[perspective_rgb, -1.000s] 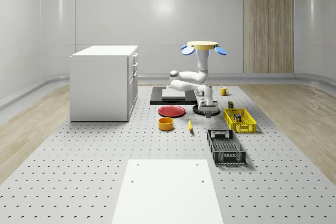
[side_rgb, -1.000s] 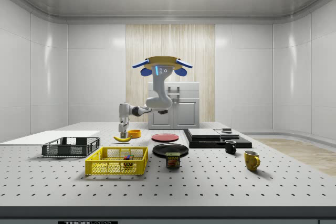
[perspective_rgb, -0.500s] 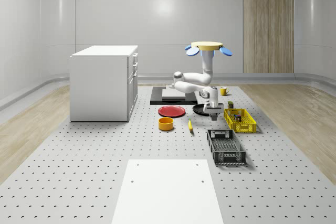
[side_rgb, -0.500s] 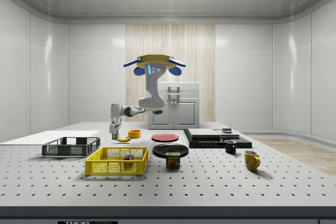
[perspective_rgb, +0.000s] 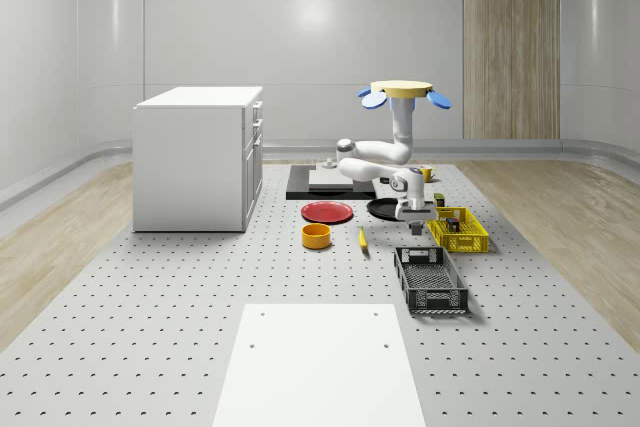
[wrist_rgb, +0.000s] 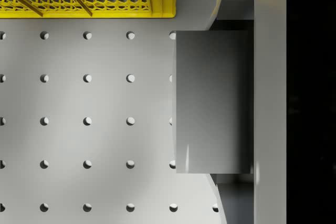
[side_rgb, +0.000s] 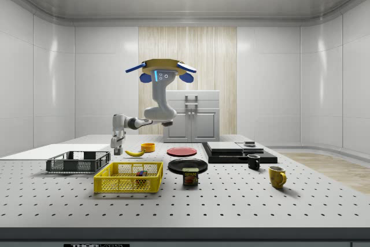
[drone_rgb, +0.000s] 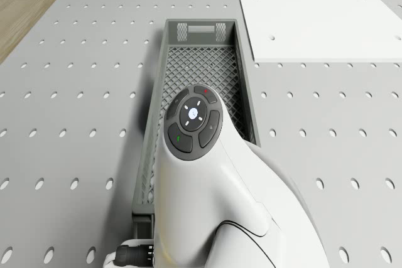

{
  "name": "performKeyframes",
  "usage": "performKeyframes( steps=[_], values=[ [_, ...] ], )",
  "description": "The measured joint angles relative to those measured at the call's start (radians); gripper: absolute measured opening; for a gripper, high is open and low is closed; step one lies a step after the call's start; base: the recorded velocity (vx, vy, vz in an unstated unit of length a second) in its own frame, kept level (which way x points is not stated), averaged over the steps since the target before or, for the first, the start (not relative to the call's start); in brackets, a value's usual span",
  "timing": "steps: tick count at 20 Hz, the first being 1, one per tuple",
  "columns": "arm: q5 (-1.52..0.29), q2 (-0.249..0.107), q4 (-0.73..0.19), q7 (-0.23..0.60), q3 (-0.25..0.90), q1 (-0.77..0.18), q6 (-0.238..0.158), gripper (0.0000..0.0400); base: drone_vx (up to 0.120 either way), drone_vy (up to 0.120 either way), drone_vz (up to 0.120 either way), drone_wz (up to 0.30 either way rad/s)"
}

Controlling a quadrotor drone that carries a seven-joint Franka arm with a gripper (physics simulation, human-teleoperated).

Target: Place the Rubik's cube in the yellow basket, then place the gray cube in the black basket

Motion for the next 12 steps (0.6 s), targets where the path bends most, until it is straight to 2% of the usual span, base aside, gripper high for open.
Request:
performKeyframes(
  steps=[12],
  values=[
    [0.002,-0.004,0.000,0.001,0.000,-0.001,0.004,0.0250,0.120,0.000,0.000,0.000]
  ],
)
